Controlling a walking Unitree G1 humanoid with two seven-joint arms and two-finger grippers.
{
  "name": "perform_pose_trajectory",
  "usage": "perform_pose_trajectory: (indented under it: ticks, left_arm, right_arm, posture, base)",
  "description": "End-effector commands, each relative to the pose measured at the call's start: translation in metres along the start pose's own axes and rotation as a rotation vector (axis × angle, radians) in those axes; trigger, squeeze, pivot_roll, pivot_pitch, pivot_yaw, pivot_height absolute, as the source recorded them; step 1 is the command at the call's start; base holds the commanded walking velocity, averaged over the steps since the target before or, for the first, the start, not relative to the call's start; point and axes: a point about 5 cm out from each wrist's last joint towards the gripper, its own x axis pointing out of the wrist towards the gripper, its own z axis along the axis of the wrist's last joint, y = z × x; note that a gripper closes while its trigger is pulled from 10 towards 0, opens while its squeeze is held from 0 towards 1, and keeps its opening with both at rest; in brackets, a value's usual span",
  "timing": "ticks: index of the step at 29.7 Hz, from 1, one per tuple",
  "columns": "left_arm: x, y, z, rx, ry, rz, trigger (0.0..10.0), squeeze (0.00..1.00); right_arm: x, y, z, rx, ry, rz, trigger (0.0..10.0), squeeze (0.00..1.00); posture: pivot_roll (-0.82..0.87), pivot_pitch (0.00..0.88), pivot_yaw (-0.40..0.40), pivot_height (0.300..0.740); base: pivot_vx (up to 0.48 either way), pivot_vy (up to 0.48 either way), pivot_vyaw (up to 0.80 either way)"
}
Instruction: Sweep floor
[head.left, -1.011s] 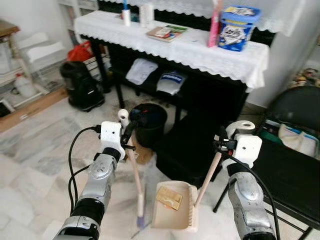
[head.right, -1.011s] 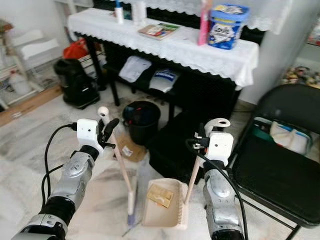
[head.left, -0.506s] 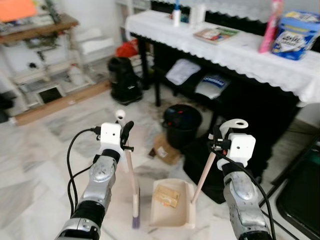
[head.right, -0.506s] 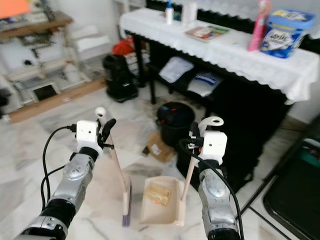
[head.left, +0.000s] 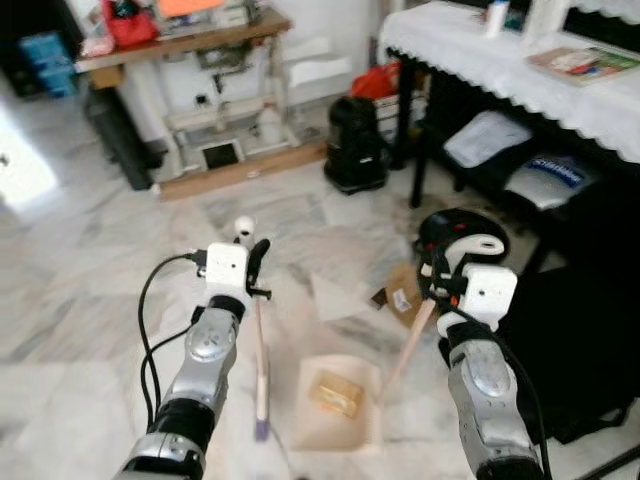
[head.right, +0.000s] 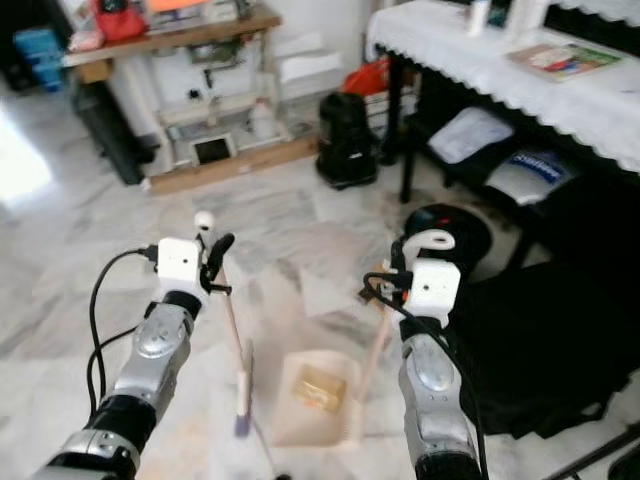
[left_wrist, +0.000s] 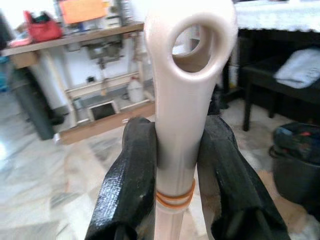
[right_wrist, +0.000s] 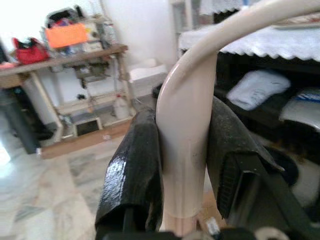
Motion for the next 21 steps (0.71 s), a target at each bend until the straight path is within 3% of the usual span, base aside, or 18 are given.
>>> perform_pose_trajectory:
  ticks: [1,12,21]
  left_arm:
    - [-0.0008,0.0043,0.0055,0.012,-0.044,0.023,10.0,0.00]
    - [-0.0036,-0.0006,0.0028,-0.014,-0.048,0.072,10.0,0.00]
    - [-0.0018,0.0025,0.0052,0.004,-0.059,0.073,10.0,0.00]
  right_arm:
    - [0.0067,0.0050,0.0120,0.003,-0.059,0.015,10.0,0.00]
    - [0.0100,-0.0006,0.0176,-0.013,-0.072,0.036,10.0,0.00]
    - [0.0118,-0.0017,0.0186,-0.007,-0.076,0.020,10.0,0.00]
  posture:
    - [-0.12,0.000,0.062,0.740]
    - [-0.11,0.000,0.011,0.740]
    - [-0.10,0.000,0.018,0.740]
  base:
    - [0.000,0.000,0.80]
    - [0.000,0.000,0.80]
    - [0.000,0.000,0.80]
